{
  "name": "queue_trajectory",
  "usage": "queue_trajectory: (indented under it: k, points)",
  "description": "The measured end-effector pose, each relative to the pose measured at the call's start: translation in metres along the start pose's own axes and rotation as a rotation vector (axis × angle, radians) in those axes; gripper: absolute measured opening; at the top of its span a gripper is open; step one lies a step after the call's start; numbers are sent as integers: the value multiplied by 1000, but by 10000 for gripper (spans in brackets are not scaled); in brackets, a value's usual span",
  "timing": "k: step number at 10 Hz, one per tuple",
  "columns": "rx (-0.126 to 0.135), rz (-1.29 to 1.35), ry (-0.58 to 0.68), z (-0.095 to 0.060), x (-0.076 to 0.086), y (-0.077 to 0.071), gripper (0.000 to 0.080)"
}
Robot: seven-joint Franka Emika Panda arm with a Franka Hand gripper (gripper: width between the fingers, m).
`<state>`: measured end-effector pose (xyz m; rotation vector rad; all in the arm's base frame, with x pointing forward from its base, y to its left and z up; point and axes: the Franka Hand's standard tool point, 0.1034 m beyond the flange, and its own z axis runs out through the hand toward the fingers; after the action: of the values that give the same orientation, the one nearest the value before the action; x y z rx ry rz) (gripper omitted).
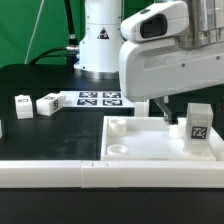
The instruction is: Assemble one leg
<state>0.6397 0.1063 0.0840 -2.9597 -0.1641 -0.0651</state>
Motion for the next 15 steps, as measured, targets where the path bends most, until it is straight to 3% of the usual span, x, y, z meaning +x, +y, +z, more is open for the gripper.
queue_trajectory:
  k: [2,3,4,8,11,15]
  points:
    - [0,0,0,0,0,0,393]
    - [0,0,0,0,0,0,393]
    - [0,0,1,0,0,0,294]
    - [-5,40,37,0,-1,-1,294]
    - [-5,422,123,2,-4,-5,294]
    - [16,870,145,2,-4,-5,297]
